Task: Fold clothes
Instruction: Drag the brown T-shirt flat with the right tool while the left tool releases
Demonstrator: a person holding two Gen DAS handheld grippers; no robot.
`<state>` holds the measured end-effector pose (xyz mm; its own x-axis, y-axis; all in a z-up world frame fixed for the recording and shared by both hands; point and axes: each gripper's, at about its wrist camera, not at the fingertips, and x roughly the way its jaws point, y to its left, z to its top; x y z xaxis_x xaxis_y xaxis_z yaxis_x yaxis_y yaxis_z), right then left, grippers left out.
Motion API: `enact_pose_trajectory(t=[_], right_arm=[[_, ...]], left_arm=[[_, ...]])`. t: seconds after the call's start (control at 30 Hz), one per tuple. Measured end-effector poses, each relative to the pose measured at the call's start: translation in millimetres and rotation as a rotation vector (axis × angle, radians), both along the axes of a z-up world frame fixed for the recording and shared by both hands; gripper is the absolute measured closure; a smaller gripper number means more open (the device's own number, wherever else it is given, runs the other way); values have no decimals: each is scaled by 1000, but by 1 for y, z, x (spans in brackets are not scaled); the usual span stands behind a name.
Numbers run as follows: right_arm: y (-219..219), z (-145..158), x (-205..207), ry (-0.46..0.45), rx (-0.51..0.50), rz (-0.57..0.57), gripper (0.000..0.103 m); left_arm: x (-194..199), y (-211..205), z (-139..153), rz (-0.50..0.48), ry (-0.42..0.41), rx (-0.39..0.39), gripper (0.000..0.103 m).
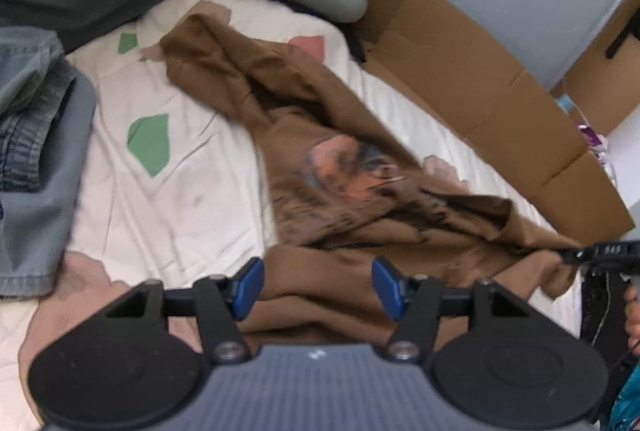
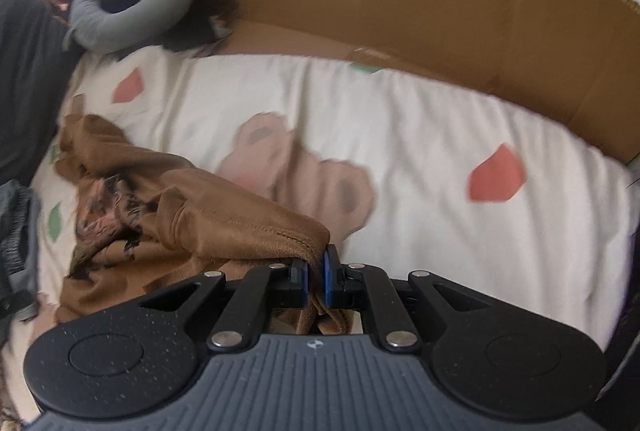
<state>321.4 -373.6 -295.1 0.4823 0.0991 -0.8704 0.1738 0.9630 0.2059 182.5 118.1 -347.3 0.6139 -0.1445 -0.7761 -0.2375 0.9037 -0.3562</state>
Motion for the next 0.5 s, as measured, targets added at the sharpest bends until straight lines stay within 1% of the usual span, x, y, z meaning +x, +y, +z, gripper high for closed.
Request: enact_pose_trajectory(t=[0.13,0.23,0.37,0.5], right_arm=[[-21,2,14,10,-51,-19,98],[-28,4,25,10,-92,-17,98],[-34,8,40,14,-135,-15,98],[-38,12,55,15,-180,-26,99]], left_arm=[[3,2,-9,3,29,24,41],[5,3,-13,12,40,51,41],[10,6,-17,14,52,64,41],[15,10,-21,21,62,57,41]])
